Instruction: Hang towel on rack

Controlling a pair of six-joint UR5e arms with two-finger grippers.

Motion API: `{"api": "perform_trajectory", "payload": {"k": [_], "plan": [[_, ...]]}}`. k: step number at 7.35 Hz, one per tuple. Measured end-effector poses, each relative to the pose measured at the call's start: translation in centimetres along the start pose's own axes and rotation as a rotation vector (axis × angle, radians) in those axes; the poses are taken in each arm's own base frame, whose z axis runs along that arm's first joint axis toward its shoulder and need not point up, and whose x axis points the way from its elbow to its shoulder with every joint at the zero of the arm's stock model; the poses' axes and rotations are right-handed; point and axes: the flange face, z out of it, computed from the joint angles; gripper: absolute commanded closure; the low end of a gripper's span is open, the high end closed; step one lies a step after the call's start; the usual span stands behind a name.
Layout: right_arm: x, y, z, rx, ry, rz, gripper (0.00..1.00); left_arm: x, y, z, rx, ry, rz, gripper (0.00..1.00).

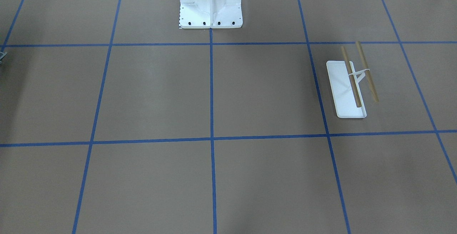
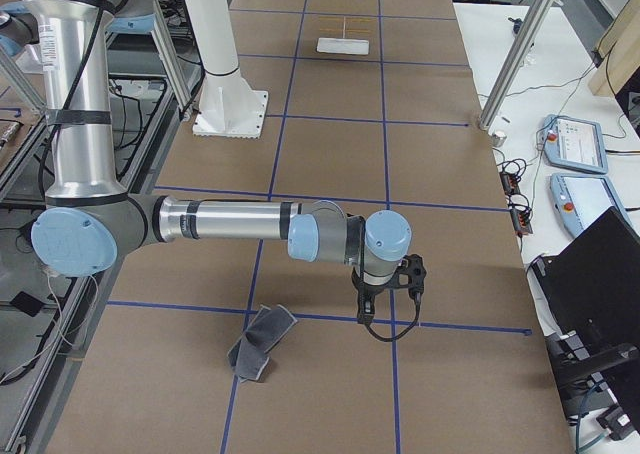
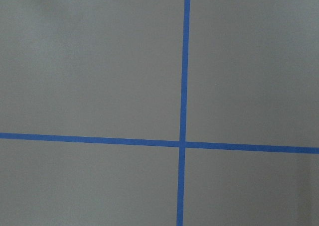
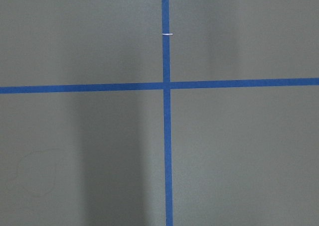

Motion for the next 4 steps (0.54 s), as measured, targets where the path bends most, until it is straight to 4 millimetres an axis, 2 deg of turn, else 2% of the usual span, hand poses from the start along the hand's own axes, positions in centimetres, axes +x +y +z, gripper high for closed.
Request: {"api": "perform_trajectory", "payload": {"k": [4], "plan": [[-0.15, 0.01, -0.08, 0.001, -0.010, 0.001, 0.00, 0.85, -0.19, -0.62, 0.014, 0.009, 0.015, 0.01]]}}
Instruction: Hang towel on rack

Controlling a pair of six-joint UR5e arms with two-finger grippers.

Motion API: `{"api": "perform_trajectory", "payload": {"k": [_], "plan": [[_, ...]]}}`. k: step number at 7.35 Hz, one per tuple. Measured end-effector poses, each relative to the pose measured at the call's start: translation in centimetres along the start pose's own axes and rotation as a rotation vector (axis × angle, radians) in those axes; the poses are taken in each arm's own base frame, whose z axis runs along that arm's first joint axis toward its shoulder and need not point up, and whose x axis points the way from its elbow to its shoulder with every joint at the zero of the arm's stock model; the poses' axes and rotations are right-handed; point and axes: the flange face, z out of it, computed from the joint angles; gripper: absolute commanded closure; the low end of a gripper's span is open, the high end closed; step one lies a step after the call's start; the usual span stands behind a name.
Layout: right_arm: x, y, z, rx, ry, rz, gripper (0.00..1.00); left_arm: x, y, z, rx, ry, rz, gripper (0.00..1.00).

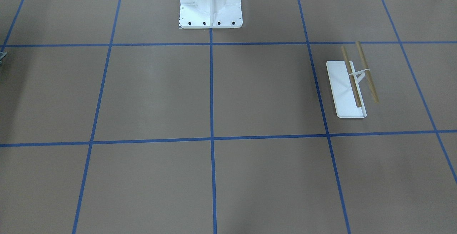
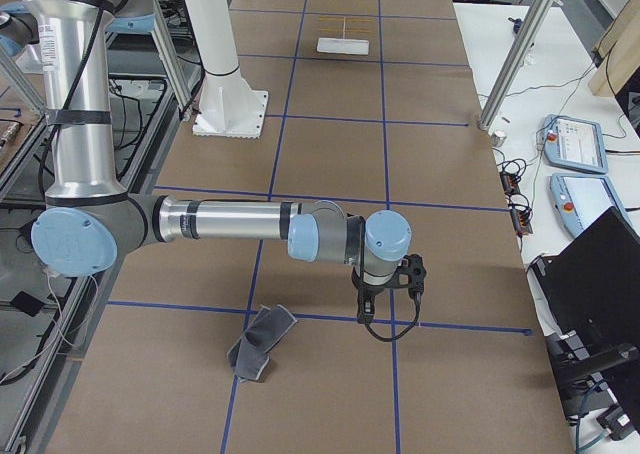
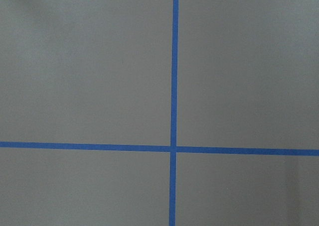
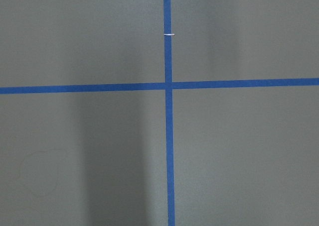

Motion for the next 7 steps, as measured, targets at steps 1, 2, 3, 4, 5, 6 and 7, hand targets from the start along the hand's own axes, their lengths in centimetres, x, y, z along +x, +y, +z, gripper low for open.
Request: {"api": "perform_trajectory", "payload": {"k": [1, 2, 3, 4, 5, 6, 7], "plan": [[-0.2, 0.1, -0.2, 0.004, -0.011, -0.003, 0.00, -0.1, 0.1, 0.1, -0.002, -0.001, -0.002, 0.01], [-0.5, 0.3, -0.3, 0.008, -0.019, -0.008, 0.00, -0.3, 0.4, 0.2, -0.005, -0.001, -0.005, 0.01], [-0.7, 0.3, -0.5, 0.012, -0.023, -0.013, 0.00, -0.5, 0.7, 0.4, -0.010, -0.002, -0.010, 0.01], [-1.1, 0.2, -0.8, 0.018, -0.023, -0.018, 0.00, -0.6, 0.9, 0.6, -0.013, -0.002, -0.015, 0.01], [-1.4, -0.1, -1.1, 0.024, -0.024, -0.021, 0.00, -0.6, 0.9, 0.6, -0.014, -0.002, -0.015, 0.01], [-1.5, 0.0, -1.1, 0.026, -0.027, -0.023, 0.00, -0.5, 0.9, 0.5, -0.009, -0.001, -0.005, 0.01], [-1.3, 0.4, -0.9, 0.023, -0.029, -0.020, 0.00, -0.4, 0.9, 0.5, 0.000, 0.001, 0.005, 0.01]]}}
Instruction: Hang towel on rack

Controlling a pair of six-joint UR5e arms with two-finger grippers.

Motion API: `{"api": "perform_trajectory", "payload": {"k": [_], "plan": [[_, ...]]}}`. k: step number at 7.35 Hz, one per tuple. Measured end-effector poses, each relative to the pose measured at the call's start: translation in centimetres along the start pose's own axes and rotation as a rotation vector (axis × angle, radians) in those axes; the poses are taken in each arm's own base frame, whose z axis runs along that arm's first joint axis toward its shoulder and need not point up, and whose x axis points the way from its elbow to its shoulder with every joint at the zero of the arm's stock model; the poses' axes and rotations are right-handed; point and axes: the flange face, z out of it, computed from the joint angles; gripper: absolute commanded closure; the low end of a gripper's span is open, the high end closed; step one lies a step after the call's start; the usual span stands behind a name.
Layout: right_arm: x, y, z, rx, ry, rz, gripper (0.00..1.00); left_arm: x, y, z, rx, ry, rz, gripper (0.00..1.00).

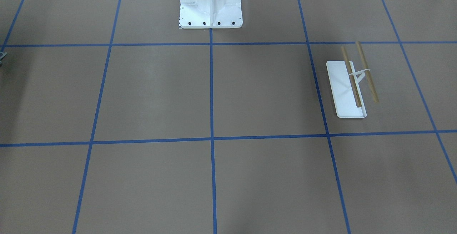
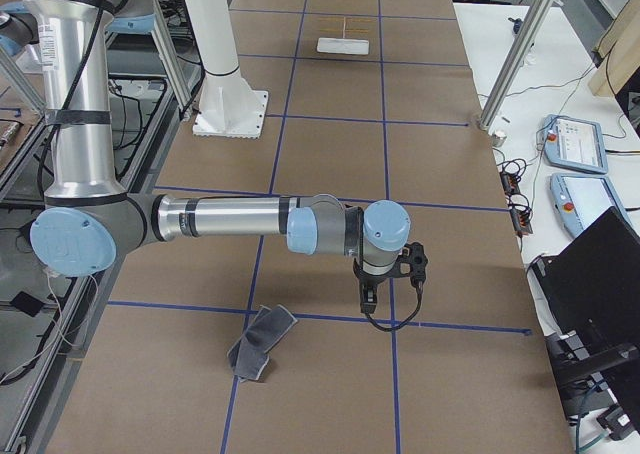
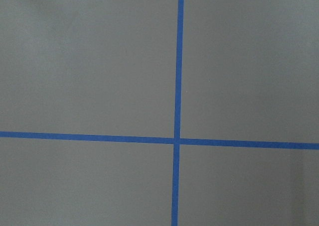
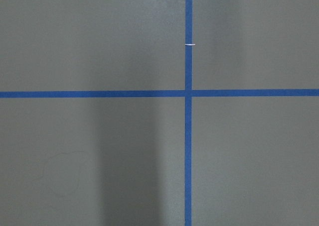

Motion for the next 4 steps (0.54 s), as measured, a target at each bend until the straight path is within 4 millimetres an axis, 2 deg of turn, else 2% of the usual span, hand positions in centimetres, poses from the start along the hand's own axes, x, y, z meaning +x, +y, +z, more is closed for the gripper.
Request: {"api": "perform_trajectory", "payload": {"k": [2, 4], "plan": [[1.8, 2.4, 1.5, -0.029, -0.001, 0.019, 0.00, 0.2, 0.1, -0.1, 0.012, 0.004, 0.009, 0.01], [4.8, 7.0, 4.1, -0.052, -0.004, 0.003, 0.00, 0.5, 0.1, -0.3, 0.016, 0.016, 0.014, 0.01]]}}
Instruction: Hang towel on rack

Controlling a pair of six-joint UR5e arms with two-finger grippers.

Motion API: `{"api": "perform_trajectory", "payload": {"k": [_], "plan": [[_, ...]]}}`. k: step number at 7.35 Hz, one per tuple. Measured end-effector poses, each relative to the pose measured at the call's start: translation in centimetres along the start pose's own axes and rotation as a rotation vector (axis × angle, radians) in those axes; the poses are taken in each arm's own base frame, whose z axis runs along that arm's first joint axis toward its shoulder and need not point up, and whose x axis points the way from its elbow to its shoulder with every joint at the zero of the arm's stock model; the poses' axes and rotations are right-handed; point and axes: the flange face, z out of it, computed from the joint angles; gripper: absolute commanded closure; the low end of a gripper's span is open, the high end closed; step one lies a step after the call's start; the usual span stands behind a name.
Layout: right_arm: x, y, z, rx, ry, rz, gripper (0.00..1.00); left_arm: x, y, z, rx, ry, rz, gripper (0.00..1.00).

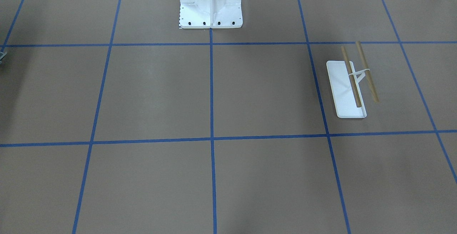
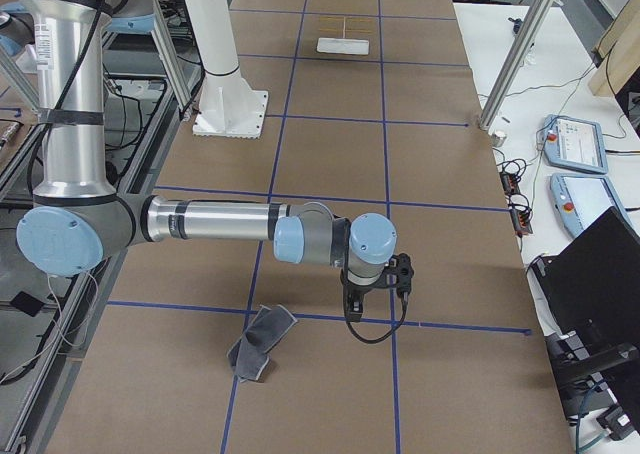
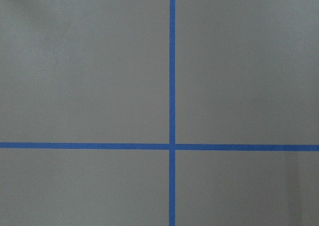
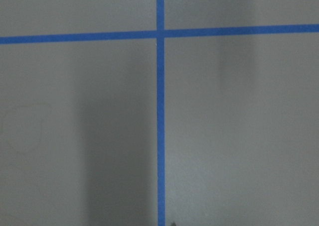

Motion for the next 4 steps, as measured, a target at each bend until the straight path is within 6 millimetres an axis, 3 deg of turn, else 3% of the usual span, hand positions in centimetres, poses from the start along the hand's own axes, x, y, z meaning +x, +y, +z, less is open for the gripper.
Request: {"api": "perform_trajectory", "payload": {"k": [2, 4], "plan": [[2.7, 4.3, 2.6, -0.023, 0.009, 0.008, 0.00, 0.2, -0.1, -0.1, 0.002, 0.006, 0.002, 0.01], [4.7, 6.3, 4.2, -0.058, 0.055, 0.033, 0.00, 0.5, -0.1, -0.4, 0.005, 0.013, 0.005, 0.01]]}}
